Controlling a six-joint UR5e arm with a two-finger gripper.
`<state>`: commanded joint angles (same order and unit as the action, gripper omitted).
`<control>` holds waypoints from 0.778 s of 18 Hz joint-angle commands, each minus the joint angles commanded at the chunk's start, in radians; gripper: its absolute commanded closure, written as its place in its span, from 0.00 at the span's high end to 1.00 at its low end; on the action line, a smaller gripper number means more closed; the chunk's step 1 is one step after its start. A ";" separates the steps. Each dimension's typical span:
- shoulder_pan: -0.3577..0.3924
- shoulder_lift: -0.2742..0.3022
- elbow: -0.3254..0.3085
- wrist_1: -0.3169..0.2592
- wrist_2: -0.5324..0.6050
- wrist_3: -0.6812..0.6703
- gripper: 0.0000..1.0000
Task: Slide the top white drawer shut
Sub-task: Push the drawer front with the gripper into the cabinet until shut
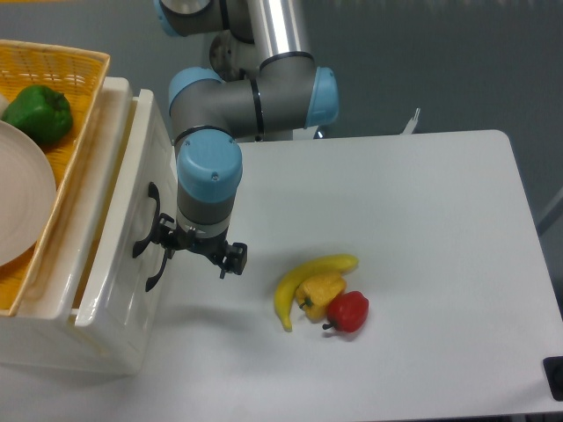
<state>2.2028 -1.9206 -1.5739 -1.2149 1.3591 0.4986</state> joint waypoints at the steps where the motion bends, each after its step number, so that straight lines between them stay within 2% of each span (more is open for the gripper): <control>1: -0.003 0.000 0.000 0.000 0.000 0.000 1.00; 10: -0.011 -0.002 0.002 0.000 0.002 0.000 1.00; 14: 0.014 0.000 0.011 0.002 0.003 0.008 1.00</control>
<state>2.2165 -1.9205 -1.5632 -1.2134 1.3622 0.5062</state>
